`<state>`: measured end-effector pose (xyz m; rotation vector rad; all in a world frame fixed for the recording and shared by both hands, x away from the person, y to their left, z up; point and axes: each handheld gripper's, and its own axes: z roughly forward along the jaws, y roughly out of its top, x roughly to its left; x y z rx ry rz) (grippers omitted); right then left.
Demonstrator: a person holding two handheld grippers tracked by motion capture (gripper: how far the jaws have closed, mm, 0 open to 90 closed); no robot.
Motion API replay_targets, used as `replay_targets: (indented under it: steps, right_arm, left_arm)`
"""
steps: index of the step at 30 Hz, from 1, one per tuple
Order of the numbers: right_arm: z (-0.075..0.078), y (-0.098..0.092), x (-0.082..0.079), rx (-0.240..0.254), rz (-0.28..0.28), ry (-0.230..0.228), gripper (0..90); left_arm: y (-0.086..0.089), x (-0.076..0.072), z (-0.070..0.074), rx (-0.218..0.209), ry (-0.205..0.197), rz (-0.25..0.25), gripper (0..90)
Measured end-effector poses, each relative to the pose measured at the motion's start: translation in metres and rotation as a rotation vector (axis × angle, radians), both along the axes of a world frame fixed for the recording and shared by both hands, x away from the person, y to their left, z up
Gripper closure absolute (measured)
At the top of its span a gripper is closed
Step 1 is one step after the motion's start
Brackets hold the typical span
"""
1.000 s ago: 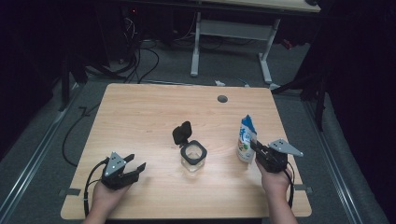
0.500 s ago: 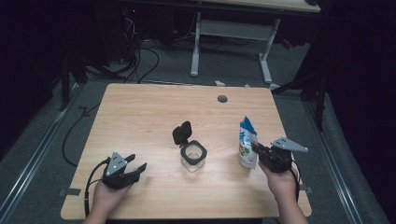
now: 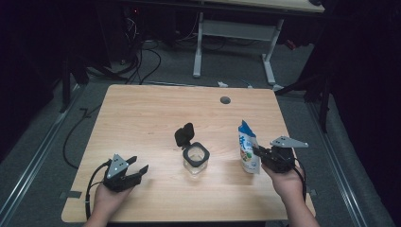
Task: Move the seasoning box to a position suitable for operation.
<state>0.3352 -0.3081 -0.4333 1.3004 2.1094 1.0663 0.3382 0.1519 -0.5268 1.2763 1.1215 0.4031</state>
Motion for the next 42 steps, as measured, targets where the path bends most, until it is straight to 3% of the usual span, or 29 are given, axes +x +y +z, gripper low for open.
replay_targets:
  steps: [8, 16, 25, 42]
  right_arm:
    - [0.007, 0.0, -0.001, -0.019, 0.026, 0.048, 83.8]
    - [0.017, 0.002, -0.003, -0.082, 0.065, 0.104, 84.8]
    - [0.024, 0.003, -0.003, -0.113, 0.093, 0.159, 86.1]
    - [0.031, 0.012, -0.003, -0.16, 0.143, 0.227, 87.8]
  left_arm:
    - [-0.001, 0.0, -0.001, -0.003, 0.006, -0.001, 40.7]
    - [-0.002, 0.0, -0.002, 0.001, 0.005, -0.003, 40.7]
    - [-0.002, 0.0, -0.001, 0.003, 0.001, -0.006, 40.7]
    - [-0.003, -0.001, -0.001, 0.006, 0.003, -0.013, 40.6]
